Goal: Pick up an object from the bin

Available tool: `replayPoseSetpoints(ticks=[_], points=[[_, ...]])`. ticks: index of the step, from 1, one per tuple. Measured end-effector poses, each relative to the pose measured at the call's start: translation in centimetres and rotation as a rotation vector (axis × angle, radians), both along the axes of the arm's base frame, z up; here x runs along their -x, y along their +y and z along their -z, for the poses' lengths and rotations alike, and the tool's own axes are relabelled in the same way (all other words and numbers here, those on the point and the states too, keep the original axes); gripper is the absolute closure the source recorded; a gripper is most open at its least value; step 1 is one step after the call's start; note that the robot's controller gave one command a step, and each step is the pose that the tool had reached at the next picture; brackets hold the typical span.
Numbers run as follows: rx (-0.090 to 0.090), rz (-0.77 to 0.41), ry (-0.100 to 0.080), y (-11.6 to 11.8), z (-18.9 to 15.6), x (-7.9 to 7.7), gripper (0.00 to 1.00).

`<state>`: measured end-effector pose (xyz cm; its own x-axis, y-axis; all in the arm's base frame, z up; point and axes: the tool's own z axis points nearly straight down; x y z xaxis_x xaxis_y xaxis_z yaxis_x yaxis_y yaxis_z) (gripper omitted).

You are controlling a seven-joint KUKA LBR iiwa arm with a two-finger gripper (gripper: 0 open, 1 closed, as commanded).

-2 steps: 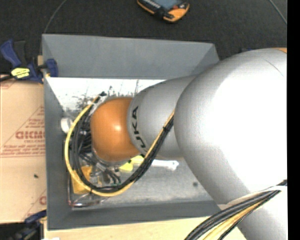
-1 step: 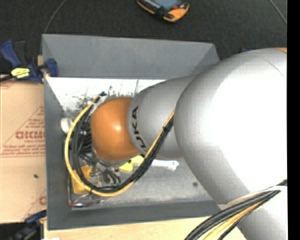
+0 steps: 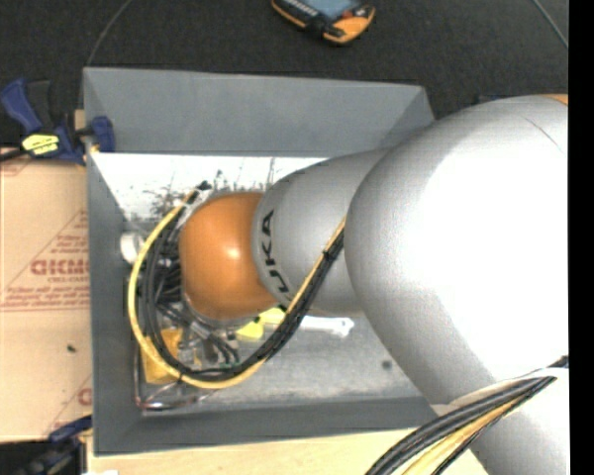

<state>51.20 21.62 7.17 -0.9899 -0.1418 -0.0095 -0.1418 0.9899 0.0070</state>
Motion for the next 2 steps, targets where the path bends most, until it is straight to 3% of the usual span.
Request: replayPoseSetpoints(ticks=[2], points=[[0.000, 0.001, 0.001, -0.03, -0.97, 0.05, 1.00]])
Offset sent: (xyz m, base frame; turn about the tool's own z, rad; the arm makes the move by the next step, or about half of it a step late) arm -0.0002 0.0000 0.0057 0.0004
